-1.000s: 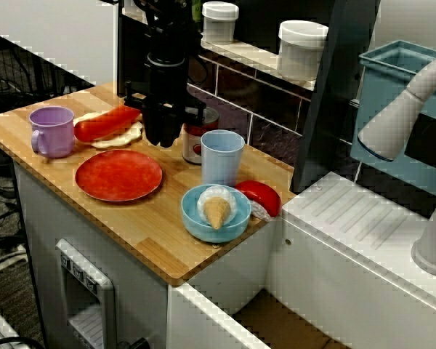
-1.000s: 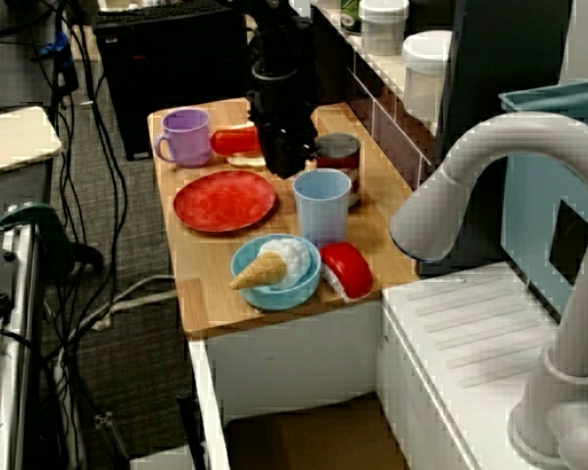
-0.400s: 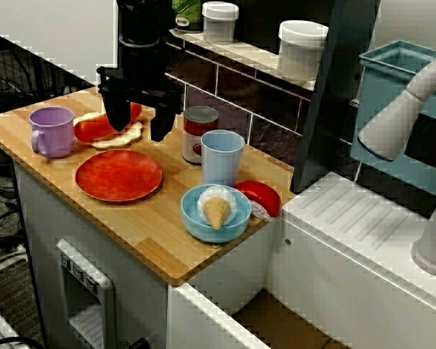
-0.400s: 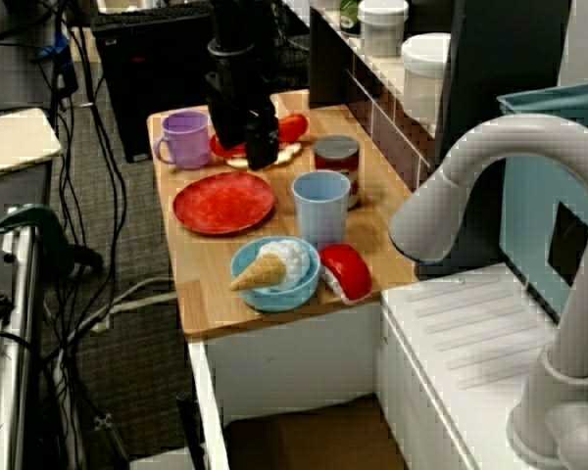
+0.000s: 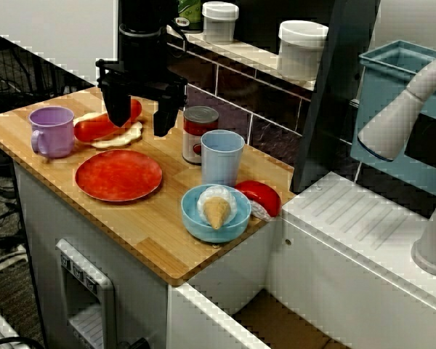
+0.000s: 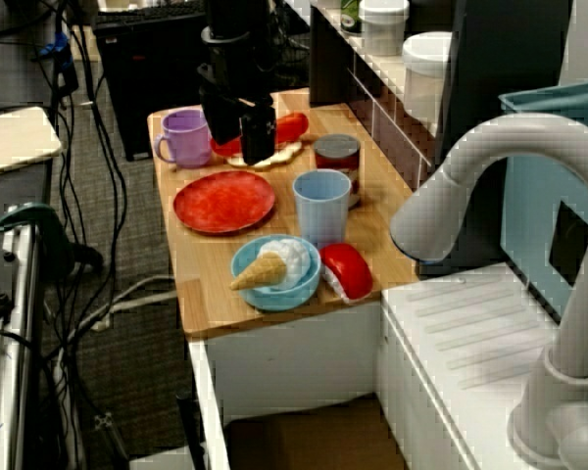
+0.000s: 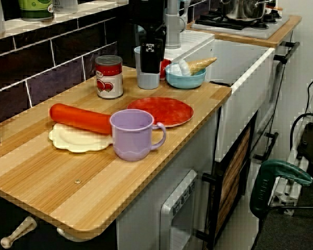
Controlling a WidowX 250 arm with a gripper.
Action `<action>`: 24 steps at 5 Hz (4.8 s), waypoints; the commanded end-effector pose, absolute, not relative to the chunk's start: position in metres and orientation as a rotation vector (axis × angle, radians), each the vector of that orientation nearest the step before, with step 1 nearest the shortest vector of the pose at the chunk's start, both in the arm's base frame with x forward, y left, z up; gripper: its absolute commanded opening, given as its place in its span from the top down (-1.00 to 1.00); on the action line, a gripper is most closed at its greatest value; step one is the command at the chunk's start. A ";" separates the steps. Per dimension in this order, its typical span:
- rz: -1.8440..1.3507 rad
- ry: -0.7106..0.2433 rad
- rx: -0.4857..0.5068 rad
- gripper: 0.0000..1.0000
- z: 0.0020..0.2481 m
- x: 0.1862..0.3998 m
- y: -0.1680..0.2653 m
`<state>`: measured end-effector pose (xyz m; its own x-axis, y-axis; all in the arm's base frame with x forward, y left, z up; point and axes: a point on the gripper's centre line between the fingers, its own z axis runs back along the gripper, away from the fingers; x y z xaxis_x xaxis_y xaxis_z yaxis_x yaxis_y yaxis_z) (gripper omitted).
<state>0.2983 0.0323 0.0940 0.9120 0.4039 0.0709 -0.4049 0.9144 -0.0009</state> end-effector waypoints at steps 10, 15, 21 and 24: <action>0.581 -0.098 -0.039 -1.00 0.115 0.335 -0.015; 0.588 -0.090 -0.008 -1.00 0.091 0.341 -0.018; 0.588 -0.081 -0.023 1.00 0.093 0.327 -0.006; 0.635 -0.078 -0.131 1.00 0.140 0.308 0.029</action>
